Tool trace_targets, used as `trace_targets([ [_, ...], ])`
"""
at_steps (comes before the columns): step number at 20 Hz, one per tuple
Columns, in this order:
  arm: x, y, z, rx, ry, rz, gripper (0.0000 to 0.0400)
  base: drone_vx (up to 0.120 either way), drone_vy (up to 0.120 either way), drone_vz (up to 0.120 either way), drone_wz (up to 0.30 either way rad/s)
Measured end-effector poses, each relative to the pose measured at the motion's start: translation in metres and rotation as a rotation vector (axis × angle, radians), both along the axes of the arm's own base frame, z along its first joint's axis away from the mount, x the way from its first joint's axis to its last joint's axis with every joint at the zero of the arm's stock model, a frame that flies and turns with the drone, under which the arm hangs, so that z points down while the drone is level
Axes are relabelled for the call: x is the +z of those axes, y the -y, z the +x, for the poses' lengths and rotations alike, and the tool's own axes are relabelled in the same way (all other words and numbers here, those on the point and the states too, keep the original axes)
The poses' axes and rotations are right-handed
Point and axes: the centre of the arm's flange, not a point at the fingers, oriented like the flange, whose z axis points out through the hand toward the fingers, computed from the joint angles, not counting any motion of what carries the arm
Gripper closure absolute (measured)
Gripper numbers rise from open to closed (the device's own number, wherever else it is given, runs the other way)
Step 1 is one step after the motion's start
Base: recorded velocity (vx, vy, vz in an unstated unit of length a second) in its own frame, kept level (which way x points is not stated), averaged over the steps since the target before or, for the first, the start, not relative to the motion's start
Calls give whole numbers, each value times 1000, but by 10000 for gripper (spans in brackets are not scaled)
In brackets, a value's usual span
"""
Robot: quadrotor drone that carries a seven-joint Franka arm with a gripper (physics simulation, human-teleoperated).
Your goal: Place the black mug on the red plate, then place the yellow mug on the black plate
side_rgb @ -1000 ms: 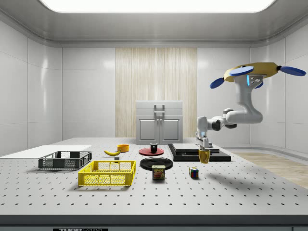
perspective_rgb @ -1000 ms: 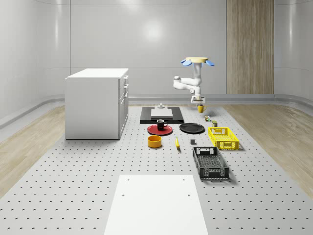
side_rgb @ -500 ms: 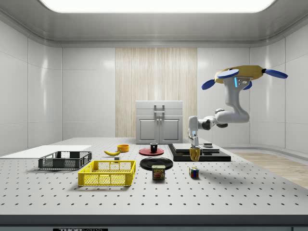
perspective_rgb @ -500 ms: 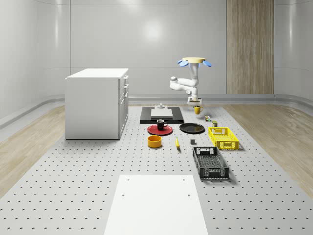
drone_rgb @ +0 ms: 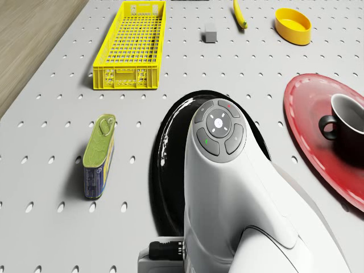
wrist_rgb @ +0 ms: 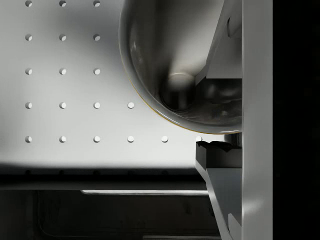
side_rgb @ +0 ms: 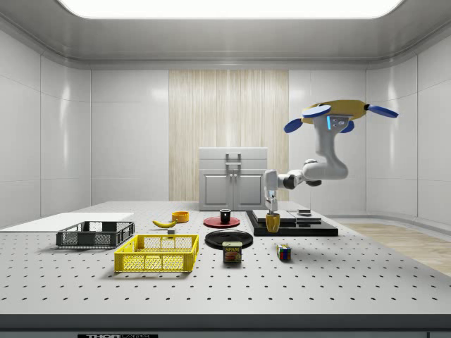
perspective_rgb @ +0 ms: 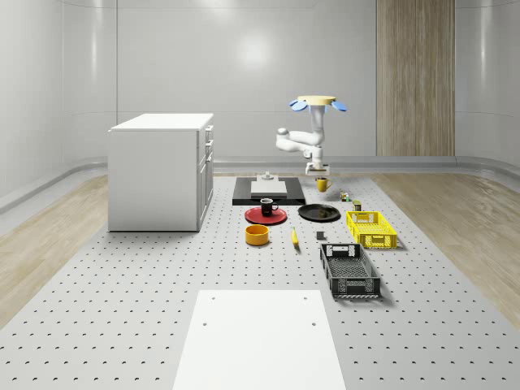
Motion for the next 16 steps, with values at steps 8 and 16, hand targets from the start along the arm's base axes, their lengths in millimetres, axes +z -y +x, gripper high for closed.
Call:
trace_targets([
  [8, 0, 0, 0, 0, 0, 0, 290, 120, -90, 0, 0],
  [16, 0, 0, 0, 0, 0, 0, 290, 120, 0, -5, 0],
])
